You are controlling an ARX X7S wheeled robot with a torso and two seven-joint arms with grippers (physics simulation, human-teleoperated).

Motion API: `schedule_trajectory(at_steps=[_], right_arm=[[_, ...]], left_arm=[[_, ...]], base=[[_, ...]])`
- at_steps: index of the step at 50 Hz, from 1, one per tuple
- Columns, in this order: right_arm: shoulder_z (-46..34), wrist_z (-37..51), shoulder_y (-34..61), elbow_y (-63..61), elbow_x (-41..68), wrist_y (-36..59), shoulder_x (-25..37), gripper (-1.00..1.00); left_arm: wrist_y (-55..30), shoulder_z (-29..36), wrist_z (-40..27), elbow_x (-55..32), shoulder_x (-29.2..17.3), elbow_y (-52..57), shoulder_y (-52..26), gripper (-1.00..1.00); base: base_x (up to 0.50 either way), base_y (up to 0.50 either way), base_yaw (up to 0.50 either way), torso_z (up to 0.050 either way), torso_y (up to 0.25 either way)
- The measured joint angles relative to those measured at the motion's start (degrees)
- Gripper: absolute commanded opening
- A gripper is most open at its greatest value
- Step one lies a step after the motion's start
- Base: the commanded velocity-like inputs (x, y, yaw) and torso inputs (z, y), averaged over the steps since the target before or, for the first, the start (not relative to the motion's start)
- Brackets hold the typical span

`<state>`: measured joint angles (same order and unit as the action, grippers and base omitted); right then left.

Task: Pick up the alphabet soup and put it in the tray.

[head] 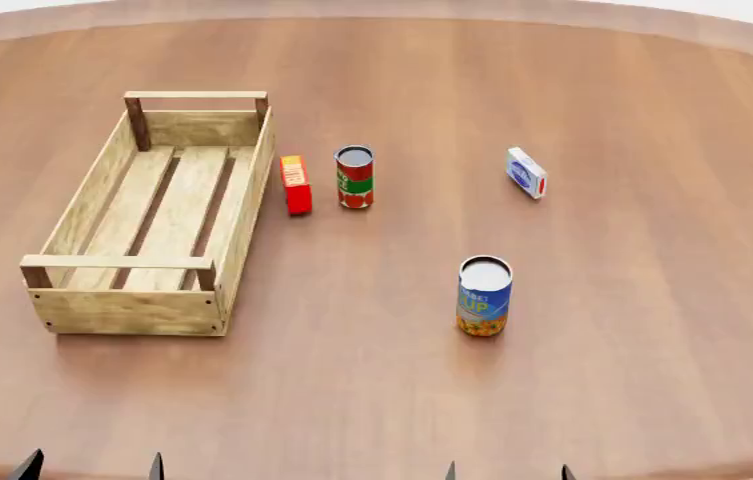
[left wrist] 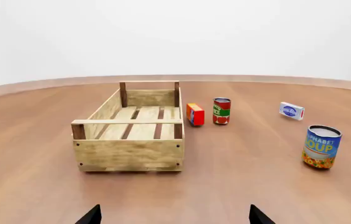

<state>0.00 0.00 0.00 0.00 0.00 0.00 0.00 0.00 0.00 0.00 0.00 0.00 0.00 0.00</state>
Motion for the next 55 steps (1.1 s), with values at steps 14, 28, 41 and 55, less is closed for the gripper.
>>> schedule_trajectory(at_steps=[14,28,41,55], right_arm=[[-2.7,1.6,-0.2,0.3,-0.2,-1.1,2.1,1.00],[-5.0,2.6,-0.2,0.0,0.3,-1.5,3.7,1.00],[-6.4,3.3,-0.3,-0.5,1.2,-1.5,4.8,1.00],[-7.8,4.3,-0.2,-0.7,1.6,-1.6,5.8,1.00]], left_arm=[[0.3,2.0,-1.9,-1.5,-1.5,0.1,0.2,1.00],[0.8,3.9,-3.8,-2.6,-3.1,-0.2,0.2,1.00],[1.2,5.3,-5.1,-3.2,-4.3,-0.3,0.2,1.00],[2.0,6.7,-6.3,-3.6,-5.4,-0.3,0.3,1.00]], base=[[0.04,0.13,0.00,0.000,0.000],[0.24,0.41,0.00,0.000,0.000],[0.35,0.38,0.00,0.000,0.000],[0.43,0.35,0.00,0.000,0.000]])
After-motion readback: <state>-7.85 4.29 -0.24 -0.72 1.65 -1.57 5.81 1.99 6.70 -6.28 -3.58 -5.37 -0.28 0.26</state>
